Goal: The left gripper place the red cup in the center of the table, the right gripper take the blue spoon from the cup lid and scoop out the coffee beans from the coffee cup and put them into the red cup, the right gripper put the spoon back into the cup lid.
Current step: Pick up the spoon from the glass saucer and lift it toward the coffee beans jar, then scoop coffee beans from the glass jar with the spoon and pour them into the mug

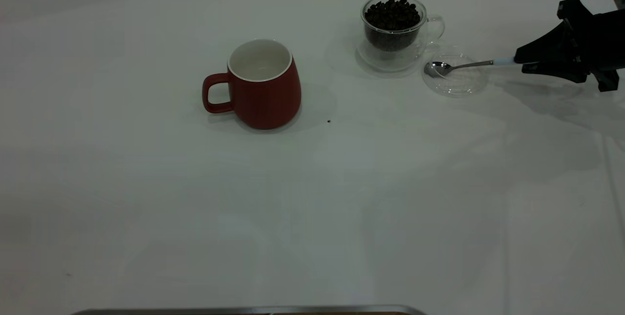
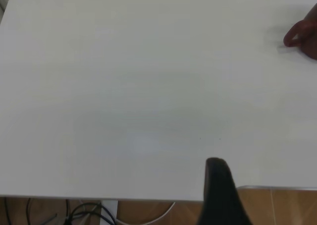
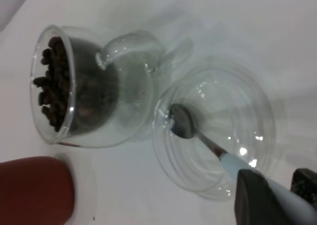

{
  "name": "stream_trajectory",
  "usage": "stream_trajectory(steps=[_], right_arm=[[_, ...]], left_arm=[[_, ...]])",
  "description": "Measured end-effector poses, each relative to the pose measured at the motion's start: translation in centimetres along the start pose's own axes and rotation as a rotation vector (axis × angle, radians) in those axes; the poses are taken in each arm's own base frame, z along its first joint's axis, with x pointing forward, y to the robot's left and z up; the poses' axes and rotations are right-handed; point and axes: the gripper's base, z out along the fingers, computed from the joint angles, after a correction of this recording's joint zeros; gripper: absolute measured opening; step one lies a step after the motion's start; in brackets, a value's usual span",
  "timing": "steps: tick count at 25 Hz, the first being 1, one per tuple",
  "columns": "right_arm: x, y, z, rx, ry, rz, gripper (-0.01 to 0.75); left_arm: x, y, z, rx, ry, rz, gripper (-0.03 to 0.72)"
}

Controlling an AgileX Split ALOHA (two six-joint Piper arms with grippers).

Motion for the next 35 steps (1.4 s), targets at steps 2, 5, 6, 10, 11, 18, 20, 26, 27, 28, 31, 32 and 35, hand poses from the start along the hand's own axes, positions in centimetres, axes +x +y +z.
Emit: stream_trajectory(steps=[2,5,6,10,11,18,20,26,27,28,31,32,35], right_arm=[[0.0,0.1,0.0,-0.014,0.001,0.0,0.16],[0.0,0.3,0.0,-0.035,0.003,-0.001,0.129],[0.0,0.4,0.0,-0.038,0.006,-0.005,0.125],[0.0,0.4,0.0,-0.044,0.013,-0.015,0.124],[0.0,0.4,0.0,-0.045,0.016,-0.018,0.124],[-0.5,1.5,-1.0,-0.032,0.055,-0.073,0.116],[-0.8,2.0,-1.5,-0.019,0.069,-0.095,0.116],[-2.0,3.8,-3.1,0.0,0.072,-0.145,0.116],[-2.1,4.0,-3.3,0.0,0.07,-0.15,0.116],[-2.3,4.2,-3.5,-0.001,0.066,-0.152,0.116],[-2.8,5.0,-4.2,0.002,0.059,-0.159,0.116],[-3.0,5.4,-4.5,0.005,0.056,-0.164,0.116],[-3.7,6.4,-5.5,0.019,0.038,-0.188,0.116]], left_arm=[[0.0,0.0,0.0,0.0,0.0,0.0,0.537],[0.0,0.0,0.0,0.0,0.0,0.0,0.537],[0.0,0.0,0.0,0.0,0.0,0.0,0.537],[0.0,0.0,0.0,0.0,0.0,0.0,0.537],[0.0,0.0,0.0,0.0,0.0,0.0,0.537],[0.0,0.0,0.0,0.0,0.0,0.0,0.537],[0.0,0.0,0.0,0.0,0.0,0.0,0.537],[0.0,0.0,0.0,0.0,0.0,0.0,0.537],[0.0,0.0,0.0,0.0,0.0,0.0,0.537],[0.0,0.0,0.0,0.0,0.0,0.0,0.537],[0.0,0.0,0.0,0.0,0.0,0.0,0.537],[0.0,0.0,0.0,0.0,0.0,0.0,0.537],[0.0,0.0,0.0,0.0,0.0,0.0,0.537]])
